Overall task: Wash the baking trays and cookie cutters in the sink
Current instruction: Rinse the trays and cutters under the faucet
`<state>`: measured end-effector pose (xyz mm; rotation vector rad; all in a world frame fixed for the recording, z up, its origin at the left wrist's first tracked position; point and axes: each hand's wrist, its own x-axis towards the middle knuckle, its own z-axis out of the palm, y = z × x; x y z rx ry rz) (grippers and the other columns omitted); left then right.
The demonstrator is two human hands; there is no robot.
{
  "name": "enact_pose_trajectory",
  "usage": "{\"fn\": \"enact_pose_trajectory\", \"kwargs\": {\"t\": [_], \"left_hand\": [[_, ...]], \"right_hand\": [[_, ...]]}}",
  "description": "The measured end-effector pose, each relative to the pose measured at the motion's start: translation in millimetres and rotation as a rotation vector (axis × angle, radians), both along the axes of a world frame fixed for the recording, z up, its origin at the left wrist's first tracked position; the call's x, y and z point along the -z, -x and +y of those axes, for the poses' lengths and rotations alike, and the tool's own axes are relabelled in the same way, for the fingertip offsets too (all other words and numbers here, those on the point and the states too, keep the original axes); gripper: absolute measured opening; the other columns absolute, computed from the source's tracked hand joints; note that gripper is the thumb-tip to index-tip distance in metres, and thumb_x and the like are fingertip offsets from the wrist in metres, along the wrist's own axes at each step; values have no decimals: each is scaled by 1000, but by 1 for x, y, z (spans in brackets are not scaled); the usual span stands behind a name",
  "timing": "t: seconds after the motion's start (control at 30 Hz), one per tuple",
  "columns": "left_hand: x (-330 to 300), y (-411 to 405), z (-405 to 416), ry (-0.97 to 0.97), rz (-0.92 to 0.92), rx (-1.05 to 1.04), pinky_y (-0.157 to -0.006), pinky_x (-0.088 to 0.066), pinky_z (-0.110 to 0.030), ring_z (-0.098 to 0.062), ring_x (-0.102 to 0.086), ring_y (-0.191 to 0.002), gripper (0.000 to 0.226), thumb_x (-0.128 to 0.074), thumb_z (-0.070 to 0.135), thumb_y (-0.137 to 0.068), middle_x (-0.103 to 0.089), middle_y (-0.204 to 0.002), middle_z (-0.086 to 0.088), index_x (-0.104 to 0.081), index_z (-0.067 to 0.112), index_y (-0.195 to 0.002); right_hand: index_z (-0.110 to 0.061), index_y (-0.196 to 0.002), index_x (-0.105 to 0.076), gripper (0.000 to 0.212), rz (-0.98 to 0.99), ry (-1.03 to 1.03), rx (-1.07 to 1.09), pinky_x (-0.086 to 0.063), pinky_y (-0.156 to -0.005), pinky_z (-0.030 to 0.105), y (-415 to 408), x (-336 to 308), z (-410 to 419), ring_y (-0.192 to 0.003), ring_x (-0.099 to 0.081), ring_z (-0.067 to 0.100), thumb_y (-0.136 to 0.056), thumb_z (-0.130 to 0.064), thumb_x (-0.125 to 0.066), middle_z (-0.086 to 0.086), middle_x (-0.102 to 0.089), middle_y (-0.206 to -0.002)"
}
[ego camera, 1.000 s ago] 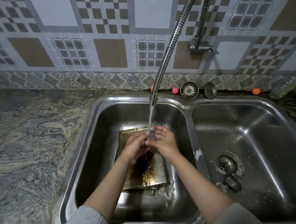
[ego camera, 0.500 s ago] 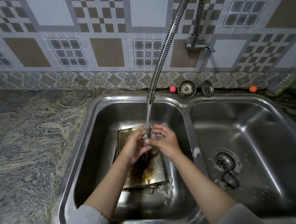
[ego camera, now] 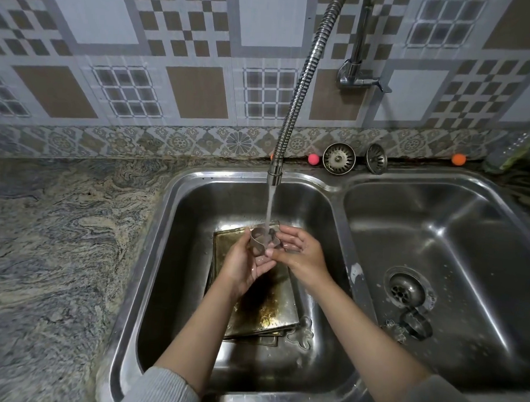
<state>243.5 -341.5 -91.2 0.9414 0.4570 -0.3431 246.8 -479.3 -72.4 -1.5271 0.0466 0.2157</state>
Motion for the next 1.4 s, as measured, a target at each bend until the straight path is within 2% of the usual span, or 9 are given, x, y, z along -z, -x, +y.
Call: {"fn": "enact_pose_trajectory", "kwargs": {"t": [0.07, 0.2, 0.37, 0.5, 0.67, 0.9, 1.1, 1.3, 1.4], "left_hand": [[0, 0, -5, 46, 43, -45, -54, -58, -24, -15, -69, -59, 43, -30, 42, -102, -71, -81, -9, -60, 11, -104], [3, -1, -17, 111, 96, -93, -59, -60, -28, -20, -71, -69, 53, -28, 45, -102, -69, -100, -15, -49, 5, -131], [6, -6, -33, 150, 106, -117, -51, -58, -27, -20, -71, -62, 55, -28, 44, -102, -74, -81, -10, -41, 6, -140], [10, -5, -38, 153, 95, -125, -49, -57, -24, -18, -69, -59, 33, -33, 36, -103, -69, -99, -16, -45, 22, -131], [12, -4, -36, 145, 85, -139, -53, -58, -27, -25, -68, -76, 22, -34, 27, -105, -64, -115, -23, -51, 23, -118], [13, -7, -21, 110, 73, -179, -75, -59, -35, -25, -70, -81, 40, -31, 28, -104, -73, -91, -15, -49, 3, -130], [17, -6, -3, 79, 90, -232, -66, -60, -33, -25, -72, -88, 47, -33, 33, -103, -69, -110, -18, -37, 7, -141], [17, -4, 9, -71, 40, -153, -59, -58, -27, -17, -70, -78, 37, -38, 29, -103, -74, -95, -4, -47, 8, -131], [14, -4, 9, -236, 14, -100, -61, -56, -30, -21, -66, -97, 38, -50, 33, -98, -66, -117, -8, -48, 19, -133]], "right_hand": [[-5, -117, -58, 58, -5, -13, 9, -51, -74, 14, 1, 1, -4, -98, -63, 10, -65, 8, -80, 9, -65, -112], [-8, -114, -60, 54, -40, -9, 46, -52, -87, 23, 0, 3, -13, -105, -64, 16, -66, 7, -79, 8, -67, -113], [-17, -104, -62, 49, -79, -29, 83, -50, -84, 19, 1, 0, -21, -103, -64, 14, -65, 8, -79, 5, -68, -109], [-19, -101, -63, 48, -104, -29, 96, -50, -86, 19, 1, -2, -24, -97, -65, 9, -66, 9, -78, 2, -69, -106], [-17, -101, -64, 47, -67, -55, 98, -55, -84, 34, -2, 4, -20, -93, -66, 26, -68, 15, -74, 1, -69, -106], [-18, -100, -63, 46, -102, 2, 78, -51, -84, 21, -5, 7, -7, -99, -65, 13, -70, 16, -70, 1, -68, -102], [-10, -103, -63, 43, -61, -11, 65, -51, -71, 15, -9, 11, 10, -85, -64, 8, -72, 19, -68, 5, -66, -102], [-5, -103, -60, 41, -10, -36, 66, -51, -61, 14, -14, 15, 26, -69, -67, -1, -72, 21, -66, 7, -65, -100], [3, -109, -59, 41, -3, -52, 80, -52, -67, 14, -17, 15, 30, -75, -66, 0, -73, 18, -68, 9, -65, -104]]}}
